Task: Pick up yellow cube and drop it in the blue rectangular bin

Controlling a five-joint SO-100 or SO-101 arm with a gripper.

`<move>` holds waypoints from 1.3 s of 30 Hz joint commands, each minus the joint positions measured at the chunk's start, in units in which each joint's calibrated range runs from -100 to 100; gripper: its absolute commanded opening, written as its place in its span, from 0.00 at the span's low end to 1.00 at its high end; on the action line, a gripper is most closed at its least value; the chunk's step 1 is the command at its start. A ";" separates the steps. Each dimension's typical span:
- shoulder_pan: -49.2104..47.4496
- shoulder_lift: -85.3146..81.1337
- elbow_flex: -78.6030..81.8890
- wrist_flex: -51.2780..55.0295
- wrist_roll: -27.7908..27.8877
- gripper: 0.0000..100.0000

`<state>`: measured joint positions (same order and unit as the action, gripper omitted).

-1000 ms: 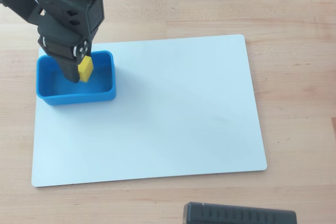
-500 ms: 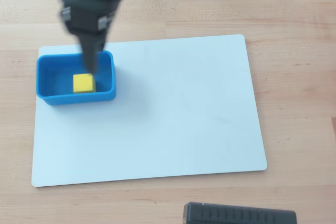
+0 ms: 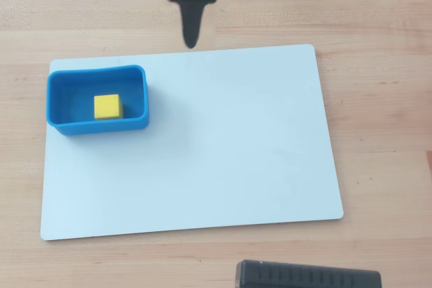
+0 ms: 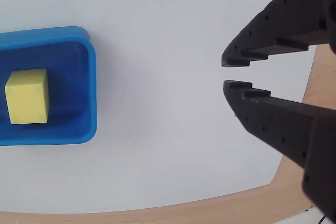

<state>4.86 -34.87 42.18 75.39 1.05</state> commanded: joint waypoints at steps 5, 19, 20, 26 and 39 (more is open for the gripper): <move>-3.24 -18.87 22.00 -14.70 -0.15 0.01; -5.81 -39.40 45.09 -23.45 -0.29 0.00; -5.55 -39.95 45.27 -23.53 -0.39 0.00; -5.47 -49.52 50.36 -23.04 -0.20 0.00; -5.64 -61.50 53.73 -18.41 0.00 0.00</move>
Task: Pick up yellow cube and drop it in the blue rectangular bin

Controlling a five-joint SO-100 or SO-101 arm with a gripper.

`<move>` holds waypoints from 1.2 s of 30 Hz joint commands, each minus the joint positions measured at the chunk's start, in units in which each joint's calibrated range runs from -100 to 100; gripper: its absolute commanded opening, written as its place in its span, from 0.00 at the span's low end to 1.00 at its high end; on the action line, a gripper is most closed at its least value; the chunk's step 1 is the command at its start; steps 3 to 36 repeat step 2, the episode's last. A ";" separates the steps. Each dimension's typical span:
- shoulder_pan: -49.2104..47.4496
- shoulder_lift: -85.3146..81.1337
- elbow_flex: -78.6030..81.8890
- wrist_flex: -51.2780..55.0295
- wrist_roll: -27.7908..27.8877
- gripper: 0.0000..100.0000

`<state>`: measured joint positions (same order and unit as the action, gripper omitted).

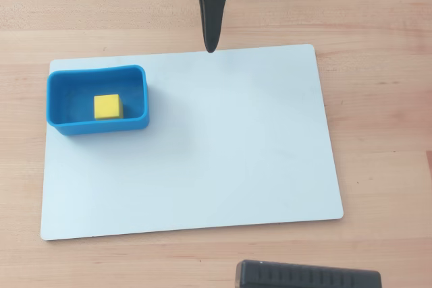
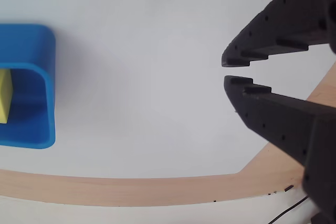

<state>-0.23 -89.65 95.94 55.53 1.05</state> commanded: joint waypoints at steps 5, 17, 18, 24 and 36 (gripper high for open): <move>-0.54 -6.72 -0.03 1.45 0.00 0.00; -0.54 -6.72 -0.03 1.45 0.00 0.00; -0.54 -6.72 -0.03 1.45 0.00 0.00; -0.54 -6.72 -0.03 1.45 0.00 0.00; -0.54 -6.72 -0.03 1.45 0.00 0.00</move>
